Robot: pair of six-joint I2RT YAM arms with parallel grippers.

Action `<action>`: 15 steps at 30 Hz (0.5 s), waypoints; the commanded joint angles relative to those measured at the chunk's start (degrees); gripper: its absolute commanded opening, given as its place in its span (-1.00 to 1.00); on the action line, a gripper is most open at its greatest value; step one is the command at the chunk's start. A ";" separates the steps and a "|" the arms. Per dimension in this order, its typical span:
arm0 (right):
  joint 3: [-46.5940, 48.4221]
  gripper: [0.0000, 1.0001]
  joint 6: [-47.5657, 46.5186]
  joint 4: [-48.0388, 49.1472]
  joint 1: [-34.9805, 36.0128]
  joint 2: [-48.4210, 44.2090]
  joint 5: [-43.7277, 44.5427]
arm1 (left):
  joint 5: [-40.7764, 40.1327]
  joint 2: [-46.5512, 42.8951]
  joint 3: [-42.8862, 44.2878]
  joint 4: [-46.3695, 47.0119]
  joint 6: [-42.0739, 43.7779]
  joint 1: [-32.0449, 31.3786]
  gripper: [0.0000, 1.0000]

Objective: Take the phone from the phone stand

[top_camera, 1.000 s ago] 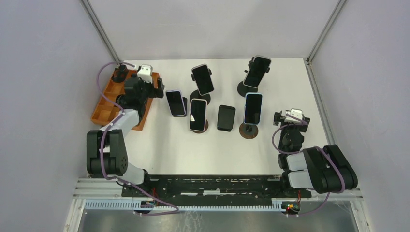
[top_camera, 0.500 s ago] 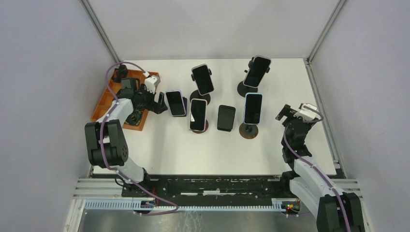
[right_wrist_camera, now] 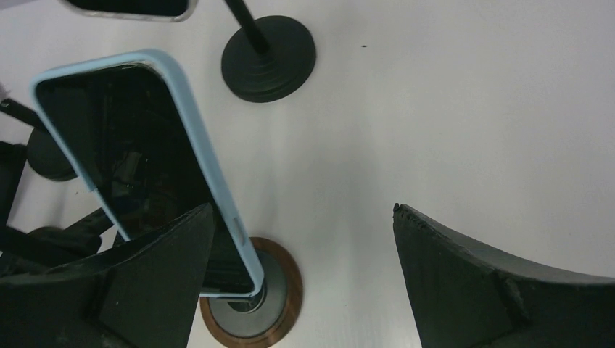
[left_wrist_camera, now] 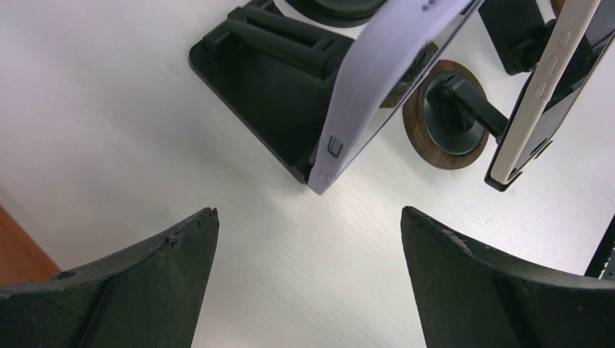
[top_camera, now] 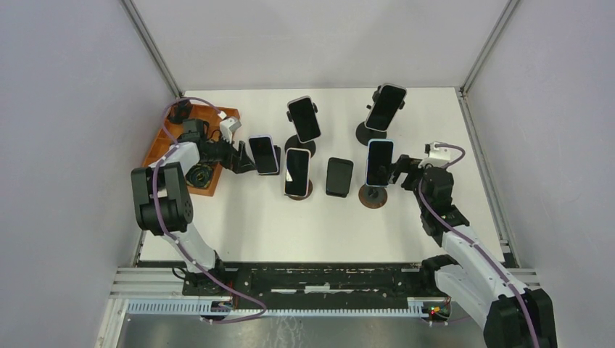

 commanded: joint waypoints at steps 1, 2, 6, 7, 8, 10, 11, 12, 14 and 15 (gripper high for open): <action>4.93 0.96 -1.62 -2.52 3.10 -0.68 -0.97 | 3.03 3.19 2.70 7.82 -5.74 -1.13 1.00; 5.79 0.96 -1.93 -2.97 3.78 -0.66 -0.72 | 2.98 3.98 3.04 8.44 -6.48 -1.28 1.00; 8.18 0.96 -2.76 -3.82 5.02 -0.72 -1.09 | 3.79 6.94 5.22 9.37 -7.44 -2.15 1.00; 8.72 0.96 -2.84 -3.82 5.12 -0.73 -2.02 | 4.05 7.54 5.68 9.41 -7.21 -2.41 0.99; 9.24 0.96 -2.82 -3.97 5.32 -0.66 -2.77 | 4.16 8.21 6.16 9.41 -6.96 -2.74 1.00; 10.00 0.96 -2.95 -4.42 5.37 -0.73 -3.79 | 4.41 9.43 7.15 9.34 -6.90 -3.15 0.96; 10.31 0.96 -3.02 -4.56 5.43 -0.84 -4.42 | 4.80 9.97 7.59 9.25 -6.77 -3.38 0.93; 10.59 0.96 -3.15 -4.70 5.43 -0.92 -5.23 | 5.28 10.50 7.98 9.01 -6.57 -3.57 0.89; 11.48 0.96 -3.57 -5.56 5.48 -1.07 -6.13 | 5.91 11.56 8.92 7.78 -5.49 -4.07 0.76; 11.96 0.96 -3.72 -6.17 5.48 -1.13 -6.27 | 6.03 11.84 9.36 7.02 -4.74 -4.35 0.71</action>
